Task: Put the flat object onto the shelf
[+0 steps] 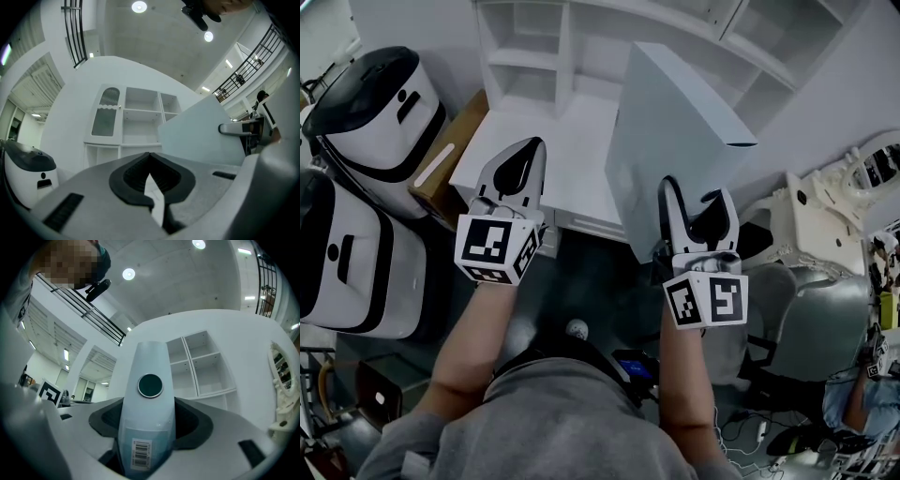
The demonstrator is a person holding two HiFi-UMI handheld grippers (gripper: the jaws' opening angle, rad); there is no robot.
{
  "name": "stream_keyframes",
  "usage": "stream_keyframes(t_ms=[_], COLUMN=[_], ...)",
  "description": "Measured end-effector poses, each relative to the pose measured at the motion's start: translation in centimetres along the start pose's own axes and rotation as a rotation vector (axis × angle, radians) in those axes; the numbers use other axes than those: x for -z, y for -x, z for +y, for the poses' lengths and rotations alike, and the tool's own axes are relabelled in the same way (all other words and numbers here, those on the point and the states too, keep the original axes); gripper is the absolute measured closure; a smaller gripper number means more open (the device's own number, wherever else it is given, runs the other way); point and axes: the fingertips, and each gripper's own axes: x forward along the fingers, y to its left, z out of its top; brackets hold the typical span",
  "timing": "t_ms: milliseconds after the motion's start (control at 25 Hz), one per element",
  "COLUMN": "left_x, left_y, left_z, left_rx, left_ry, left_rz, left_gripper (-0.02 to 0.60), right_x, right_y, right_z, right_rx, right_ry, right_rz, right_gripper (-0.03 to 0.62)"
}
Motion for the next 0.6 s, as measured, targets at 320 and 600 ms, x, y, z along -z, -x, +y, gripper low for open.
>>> stream_keyframes(t_ms=[320,600], left_x=[0.2,0.7], left_y=[-3.4,-5.5], left_z=[-0.8,-1.1], left_rx=[-0.047,-0.067], left_ry=[-0.011,-0.027], left_rz=[-0.006,0.017], left_gripper=[0.575,0.575], right_x=[1.2,2.1], right_y=[-2.4,-4.0], right_z=[-3.3,-5.4], right_rx=[-0.049,-0.062], right_ry=[-0.016,-0.048], right_rz=[-0.005,-0.002], right_gripper=[0.295,0.295])
